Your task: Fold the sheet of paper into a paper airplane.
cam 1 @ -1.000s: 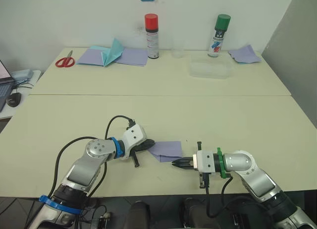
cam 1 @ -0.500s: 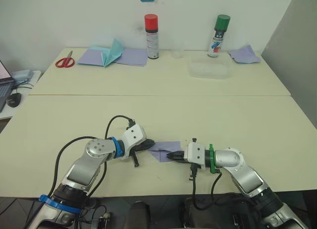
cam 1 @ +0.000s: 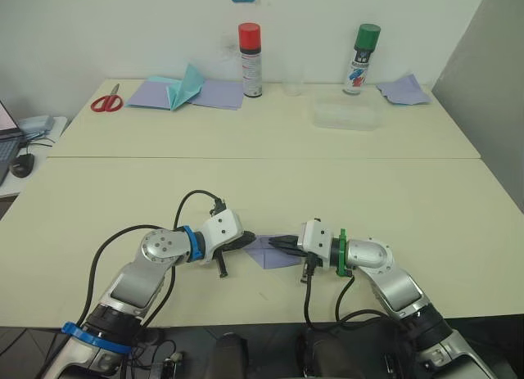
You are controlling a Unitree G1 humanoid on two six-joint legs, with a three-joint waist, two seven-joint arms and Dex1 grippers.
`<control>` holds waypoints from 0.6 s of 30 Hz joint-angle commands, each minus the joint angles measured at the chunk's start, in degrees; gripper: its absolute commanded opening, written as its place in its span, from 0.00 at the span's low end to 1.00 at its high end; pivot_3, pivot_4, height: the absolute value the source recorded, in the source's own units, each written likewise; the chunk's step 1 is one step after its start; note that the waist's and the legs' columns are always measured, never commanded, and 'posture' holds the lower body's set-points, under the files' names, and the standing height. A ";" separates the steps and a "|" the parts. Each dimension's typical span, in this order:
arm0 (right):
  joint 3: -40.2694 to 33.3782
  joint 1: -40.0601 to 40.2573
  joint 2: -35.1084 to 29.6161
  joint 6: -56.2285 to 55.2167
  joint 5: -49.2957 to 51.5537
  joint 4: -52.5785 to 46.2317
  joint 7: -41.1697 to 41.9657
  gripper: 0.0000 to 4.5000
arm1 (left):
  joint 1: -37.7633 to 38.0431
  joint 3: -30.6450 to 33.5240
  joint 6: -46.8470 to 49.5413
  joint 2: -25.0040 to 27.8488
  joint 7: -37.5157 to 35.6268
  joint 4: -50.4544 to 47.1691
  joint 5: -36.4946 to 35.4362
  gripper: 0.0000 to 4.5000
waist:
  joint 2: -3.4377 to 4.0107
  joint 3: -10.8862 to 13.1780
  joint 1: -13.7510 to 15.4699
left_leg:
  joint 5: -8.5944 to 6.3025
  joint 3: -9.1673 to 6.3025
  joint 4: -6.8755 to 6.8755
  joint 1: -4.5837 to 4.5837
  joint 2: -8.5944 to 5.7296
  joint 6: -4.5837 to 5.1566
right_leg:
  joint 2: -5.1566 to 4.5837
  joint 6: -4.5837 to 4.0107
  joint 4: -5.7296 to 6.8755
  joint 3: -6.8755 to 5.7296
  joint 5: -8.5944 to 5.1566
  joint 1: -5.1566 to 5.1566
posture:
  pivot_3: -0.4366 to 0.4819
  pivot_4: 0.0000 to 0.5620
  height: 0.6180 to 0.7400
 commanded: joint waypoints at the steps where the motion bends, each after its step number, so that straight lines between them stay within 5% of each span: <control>1: -0.43 -1.45 -0.06 -0.16 -0.49 -0.16 -0.47 0.01 | 2.41 -2.60 1.15 0.64 -1.45 2.41 2.08 0.00 | 0.00 0.00 0.00 | 0.00 0.00 0.00 0.00 0.00 0.00 | 0.00 0.00 0.00 0.00 0.00 0.00 | 0.48 0.27 1.00; 18: 2.48 -3.14 -0.45 -2.44 -5.56 3.59 -0.04 0.01 | 3.20 -2.42 0.62 0.77 -1.54 1.97 2.17 0.00 | 0.01 -0.01 -0.02 | 0.00 0.01 -0.02 0.02 0.00 0.00 | 0.02 -0.01 0.00 -0.01 -0.01 -0.01 | 0.48 0.27 1.00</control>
